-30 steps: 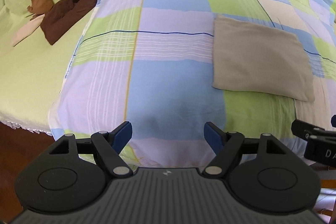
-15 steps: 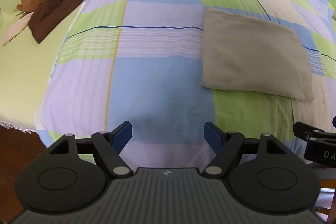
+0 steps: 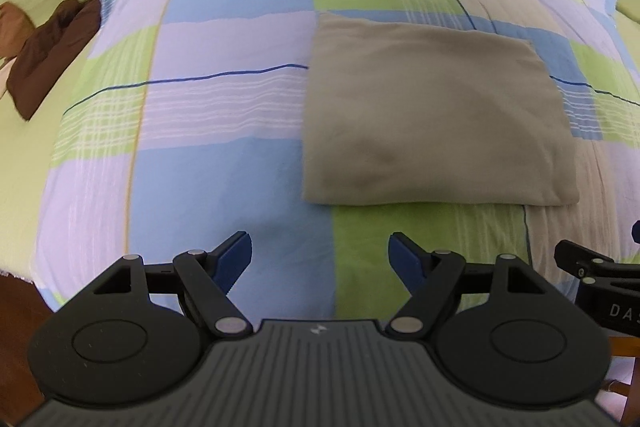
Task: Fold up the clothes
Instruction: 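Grasp the folded square with the right gripper while the left gripper grasps too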
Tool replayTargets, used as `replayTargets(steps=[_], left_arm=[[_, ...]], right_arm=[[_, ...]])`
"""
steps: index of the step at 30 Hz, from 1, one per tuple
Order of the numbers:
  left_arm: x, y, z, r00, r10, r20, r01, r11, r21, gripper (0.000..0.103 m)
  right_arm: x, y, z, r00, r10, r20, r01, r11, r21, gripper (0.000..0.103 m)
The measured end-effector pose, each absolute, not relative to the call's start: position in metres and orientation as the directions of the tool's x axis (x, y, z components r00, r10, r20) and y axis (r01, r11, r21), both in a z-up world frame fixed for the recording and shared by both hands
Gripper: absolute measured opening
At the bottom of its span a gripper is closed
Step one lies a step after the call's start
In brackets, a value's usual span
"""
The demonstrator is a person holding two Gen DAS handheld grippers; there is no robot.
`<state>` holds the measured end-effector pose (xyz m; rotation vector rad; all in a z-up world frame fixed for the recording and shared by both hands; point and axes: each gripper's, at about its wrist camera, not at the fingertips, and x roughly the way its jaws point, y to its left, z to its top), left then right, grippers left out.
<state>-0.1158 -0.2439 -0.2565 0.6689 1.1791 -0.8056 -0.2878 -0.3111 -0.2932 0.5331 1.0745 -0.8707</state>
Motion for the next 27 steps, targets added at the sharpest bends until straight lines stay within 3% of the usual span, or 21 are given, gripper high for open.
replayTargets(steps=[6,9,12,13,17,23,24,25,27], left_arm=[[-0.111,-0.251,-0.264,0.171,-0.178,-0.969,0.843,0.536,0.05,0.077],[-0.1,-0.245,-0.268,0.154,-0.163,-0.975,0.848,0.528,0.045,0.077],[-0.084,-0.234,-0.273,0.104,-0.149,-0.983,0.84,0.542,0.007,0.077],[-0.074,-0.228,-0.275,0.078,-0.14,-0.987,0.83,0.558,-0.013,0.077],[-0.053,-0.219,-0.276,0.05,-0.135,-0.99,0.806,0.59,-0.04,0.078],[-0.027,-0.22,-0.283,-0.014,-0.161,-0.987,0.763,0.636,-0.115,0.078],[-0.023,-0.222,-0.284,-0.033,-0.169,-0.985,0.752,0.645,-0.136,0.078],[-0.02,-0.224,-0.285,-0.051,-0.178,-0.983,0.741,0.653,-0.157,0.078],[-0.008,-0.229,-0.286,-0.133,-0.233,-0.963,0.672,0.693,-0.261,0.078]], right_arm=[[-0.285,-0.31,-0.297,0.286,-0.385,-0.878,0.763,0.645,-0.035,0.094],[-0.275,-0.289,-0.298,0.4,-0.444,-0.802,0.622,0.774,-0.118,0.092],[-0.261,-0.259,-0.306,0.522,-0.464,-0.716,0.405,0.873,-0.271,0.081],[-0.256,-0.25,-0.311,0.553,-0.456,-0.697,0.337,0.888,-0.313,0.072],[-0.231,-0.219,-0.337,0.655,-0.392,-0.646,0.087,0.889,-0.45,0.062],[-0.199,-0.197,-0.378,0.722,-0.371,-0.585,-0.095,0.783,-0.615,0.045],[-0.194,-0.197,-0.384,0.729,-0.365,-0.579,-0.112,0.771,-0.627,0.038],[-0.191,-0.199,-0.388,0.737,-0.356,-0.575,-0.123,0.766,-0.632,0.017],[-0.188,-0.205,-0.388,0.735,-0.348,-0.582,-0.11,0.785,-0.609,0.01]])
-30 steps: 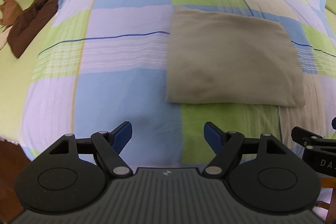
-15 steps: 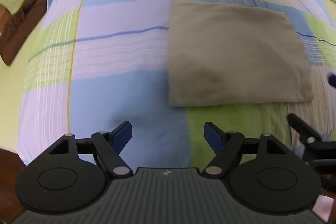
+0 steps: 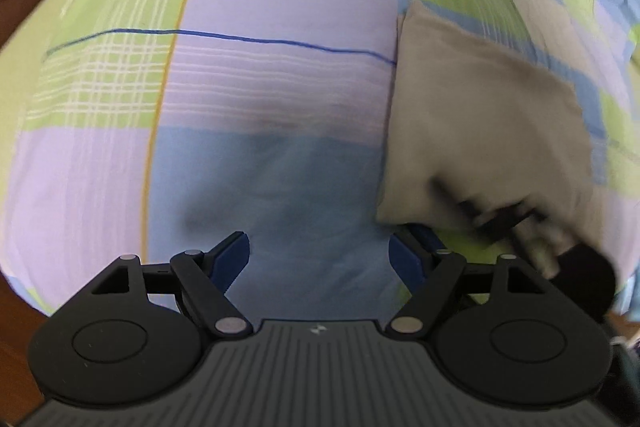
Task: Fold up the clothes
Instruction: 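Grasp the folded square with the right gripper while the left gripper grasps too, then lift the folded tank top off the sheet with both grippers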
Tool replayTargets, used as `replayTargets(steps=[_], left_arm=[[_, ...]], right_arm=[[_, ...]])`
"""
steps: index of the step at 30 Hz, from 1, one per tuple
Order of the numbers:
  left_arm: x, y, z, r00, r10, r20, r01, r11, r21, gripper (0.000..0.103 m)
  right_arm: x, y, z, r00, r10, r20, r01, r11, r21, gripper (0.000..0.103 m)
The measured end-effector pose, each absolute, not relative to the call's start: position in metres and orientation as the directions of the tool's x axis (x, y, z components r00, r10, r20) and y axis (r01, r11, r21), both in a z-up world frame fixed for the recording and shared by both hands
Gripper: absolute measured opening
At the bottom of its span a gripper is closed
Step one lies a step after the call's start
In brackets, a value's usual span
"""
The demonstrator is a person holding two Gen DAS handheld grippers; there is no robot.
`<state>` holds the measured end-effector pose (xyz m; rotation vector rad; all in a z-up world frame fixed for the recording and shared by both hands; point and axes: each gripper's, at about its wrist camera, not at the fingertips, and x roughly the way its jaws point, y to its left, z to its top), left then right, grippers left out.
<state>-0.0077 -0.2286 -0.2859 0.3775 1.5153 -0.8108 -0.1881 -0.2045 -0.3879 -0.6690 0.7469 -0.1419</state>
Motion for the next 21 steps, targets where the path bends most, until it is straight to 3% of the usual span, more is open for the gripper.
replayTargets(steps=[3,5,13,16,17,18,19,21], left_arm=[[0.007,-0.23,-0.289,-0.252,-0.34,-0.906,0.527,0.737,-0.423,0.079],[0.019,-0.233,-0.301,-0.344,-0.457,-0.821,0.344,0.752,-0.562,0.081],[0.03,-0.253,-0.346,-0.392,-0.595,-0.702,0.129,0.72,-0.682,0.08],[0.025,-0.27,-0.354,-0.397,-0.588,-0.705,0.194,0.697,-0.691,0.065],[0.022,-0.276,-0.356,-0.399,-0.574,-0.715,0.241,0.687,-0.685,0.048],[0.02,-0.281,-0.356,-0.394,-0.551,-0.736,0.295,0.683,-0.669,0.034],[0.018,-0.285,-0.356,-0.385,-0.526,-0.758,0.35,0.677,-0.647,0.03],[0.014,-0.288,-0.353,-0.371,-0.507,-0.778,0.426,0.652,-0.628,0.029]], right_arm=[[-0.195,-0.21,-0.379,0.76,-0.34,-0.554,-0.07,0.804,-0.59,0.008],[-0.204,-0.209,-0.372,0.773,-0.344,-0.533,-0.05,0.804,-0.592,0.008],[-0.218,-0.217,-0.355,0.802,-0.38,-0.46,0.054,0.814,-0.578,0.007],[-0.225,-0.221,-0.352,0.812,-0.385,-0.44,0.077,0.817,-0.572,0.007],[-0.227,-0.223,-0.352,0.812,-0.382,-0.441,0.077,0.819,-0.568,0.008],[-0.228,-0.224,-0.352,0.81,-0.378,-0.448,0.073,0.823,-0.563,0.024],[-0.23,-0.228,-0.352,0.8,-0.375,-0.467,0.078,0.838,-0.54,0.044],[-0.241,-0.241,-0.347,0.773,-0.374,-0.512,0.123,0.881,-0.457,0.048]])
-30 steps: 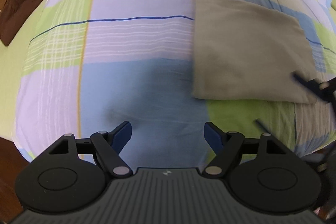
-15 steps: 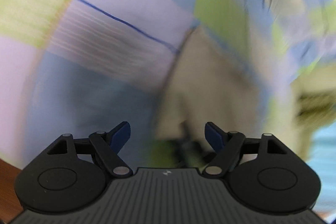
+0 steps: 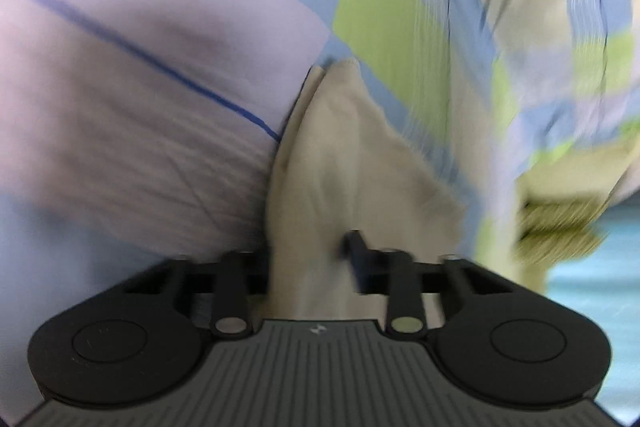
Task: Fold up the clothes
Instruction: 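Lift the folded tank top off the sheet with both grippers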
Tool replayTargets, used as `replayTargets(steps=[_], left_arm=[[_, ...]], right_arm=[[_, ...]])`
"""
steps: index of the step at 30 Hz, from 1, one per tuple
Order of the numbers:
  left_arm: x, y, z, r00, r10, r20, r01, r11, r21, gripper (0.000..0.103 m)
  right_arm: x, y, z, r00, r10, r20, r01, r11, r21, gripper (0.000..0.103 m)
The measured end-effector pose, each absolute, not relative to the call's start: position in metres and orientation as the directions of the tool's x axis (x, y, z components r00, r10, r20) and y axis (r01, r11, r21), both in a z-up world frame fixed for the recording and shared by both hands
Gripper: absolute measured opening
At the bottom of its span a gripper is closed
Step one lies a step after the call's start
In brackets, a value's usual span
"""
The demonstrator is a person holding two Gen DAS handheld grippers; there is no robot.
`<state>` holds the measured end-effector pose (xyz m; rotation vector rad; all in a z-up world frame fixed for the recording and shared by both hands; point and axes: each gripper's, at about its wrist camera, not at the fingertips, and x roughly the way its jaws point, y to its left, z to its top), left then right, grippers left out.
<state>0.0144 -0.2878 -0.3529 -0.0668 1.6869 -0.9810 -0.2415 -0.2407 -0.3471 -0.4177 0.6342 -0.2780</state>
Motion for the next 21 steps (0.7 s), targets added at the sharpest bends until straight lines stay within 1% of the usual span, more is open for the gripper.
replayTargets(steps=[3,4,5,6,8,9,11,13,18,20,21], left_arm=[[0.011,-0.291,-0.349,-0.366,-0.491,-0.791,0.472,0.634,-0.612,0.029],[0.011,-0.293,-0.349,-0.366,-0.481,-0.797,0.48,0.636,-0.604,0.029],[0.011,-0.296,-0.348,-0.365,-0.468,-0.805,0.487,0.641,-0.594,0.029],[0.012,-0.297,-0.35,-0.364,-0.461,-0.81,0.491,0.644,-0.587,0.029],[0.009,-0.299,-0.349,-0.356,-0.444,-0.822,0.502,0.651,-0.569,0.03],[0.009,-0.299,-0.348,-0.352,-0.441,-0.825,0.505,0.653,-0.564,0.03],[0.006,-0.3,-0.346,-0.344,-0.434,-0.833,0.512,0.657,-0.553,0.03],[0.003,-0.302,-0.345,-0.334,-0.425,-0.842,0.52,0.662,-0.54,0.03],[-0.002,-0.308,-0.347,-0.325,-0.412,-0.851,0.522,0.672,-0.525,0.032],[-0.001,-0.309,-0.35,-0.334,-0.416,-0.846,0.513,0.673,-0.533,0.032],[0.0,-0.309,-0.35,-0.34,-0.418,-0.842,0.507,0.673,-0.539,0.034]], right_arm=[[-0.266,-0.275,-0.338,0.713,-0.396,-0.578,0.267,0.916,-0.299,0.047],[-0.279,-0.297,-0.336,0.682,-0.407,-0.608,0.35,0.911,-0.217,0.047],[-0.294,-0.325,-0.335,0.642,-0.415,-0.645,0.451,0.885,-0.12,0.047],[-0.305,-0.342,-0.336,0.62,-0.414,-0.667,0.507,0.859,-0.063,0.048],[-0.335,-0.396,-0.346,0.594,-0.373,-0.713,0.634,0.762,0.129,0.048],[-0.346,-0.413,-0.35,0.596,-0.347,-0.724,0.664,0.72,0.202,0.048],[-0.366,-0.448,-0.368,0.648,-0.241,-0.722,0.674,0.623,0.397,0.048],[-0.378,-0.474,-0.383,0.707,-0.163,-0.688,0.641,0.56,0.526,0.045],[-0.384,-0.51,-0.409,0.814,-0.036,-0.58,0.52,0.489,0.7,0.041],[-0.374,-0.518,-0.421,0.837,0.012,-0.547,0.478,0.47,0.742,0.04],[-0.373,-0.519,-0.422,0.845,0.027,-0.533,0.463,0.462,0.757,0.04]])
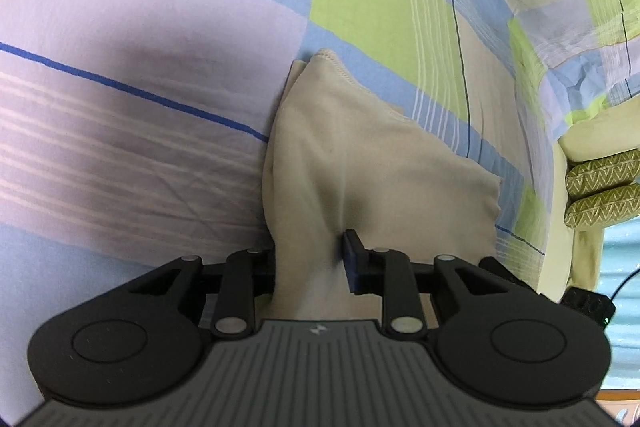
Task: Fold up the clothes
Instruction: 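Lift the folded tank top off the sheet with both grippers, then carry the folded tank top with both grippers to the clothes stack on the chair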
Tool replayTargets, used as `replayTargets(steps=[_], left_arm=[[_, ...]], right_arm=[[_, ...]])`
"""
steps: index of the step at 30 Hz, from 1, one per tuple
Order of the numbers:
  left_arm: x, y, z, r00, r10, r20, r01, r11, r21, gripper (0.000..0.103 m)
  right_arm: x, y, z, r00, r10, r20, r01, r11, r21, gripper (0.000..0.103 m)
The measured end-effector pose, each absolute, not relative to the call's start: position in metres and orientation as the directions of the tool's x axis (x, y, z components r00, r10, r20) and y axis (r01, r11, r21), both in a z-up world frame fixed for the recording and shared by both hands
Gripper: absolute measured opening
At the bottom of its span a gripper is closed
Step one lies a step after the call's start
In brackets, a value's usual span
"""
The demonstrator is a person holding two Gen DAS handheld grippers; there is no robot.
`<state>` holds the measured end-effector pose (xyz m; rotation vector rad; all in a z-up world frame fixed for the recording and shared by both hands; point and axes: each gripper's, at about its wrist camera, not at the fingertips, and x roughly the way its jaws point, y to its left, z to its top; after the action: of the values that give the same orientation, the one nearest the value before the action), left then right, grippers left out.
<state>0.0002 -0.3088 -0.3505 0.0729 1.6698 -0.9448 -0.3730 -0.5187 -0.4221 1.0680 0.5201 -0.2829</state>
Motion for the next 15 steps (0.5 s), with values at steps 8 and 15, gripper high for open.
replayTargets(steps=[8,15], left_arm=[[0.004,-0.318,-0.352,-0.386,-0.403,-0.83,0.53,0.639,-0.557,0.032],[-0.036,-0.35,-0.308,-0.246,-0.34,-0.908,0.802,0.455,-0.387,0.011]], right_arm=[[-0.369,-0.509,-0.42,0.863,0.069,-0.501,0.427,0.43,0.795,0.011],[-0.374,-0.488,-0.396,0.85,-0.081,-0.521,0.503,0.422,0.755,0.005]])
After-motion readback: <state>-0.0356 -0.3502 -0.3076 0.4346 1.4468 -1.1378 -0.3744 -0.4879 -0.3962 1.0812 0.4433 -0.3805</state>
